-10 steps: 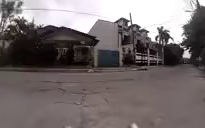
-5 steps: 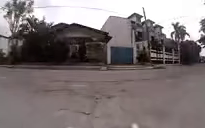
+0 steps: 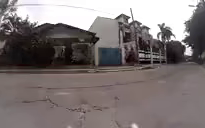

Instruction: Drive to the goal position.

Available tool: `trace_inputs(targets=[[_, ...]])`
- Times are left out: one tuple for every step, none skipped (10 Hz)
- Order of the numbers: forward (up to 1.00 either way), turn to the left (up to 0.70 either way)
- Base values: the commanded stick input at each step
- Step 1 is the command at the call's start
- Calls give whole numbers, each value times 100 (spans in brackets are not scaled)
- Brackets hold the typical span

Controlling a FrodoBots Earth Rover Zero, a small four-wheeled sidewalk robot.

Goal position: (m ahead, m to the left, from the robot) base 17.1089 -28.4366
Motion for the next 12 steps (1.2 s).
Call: trace_inputs(targets=[[0,-45],[0,-45],[0,-45],[0,-45],[0,-45],[0,-45],[19,-40],[70,-27],[70,-27],[70,-27],[70,-27],[70,-27]])
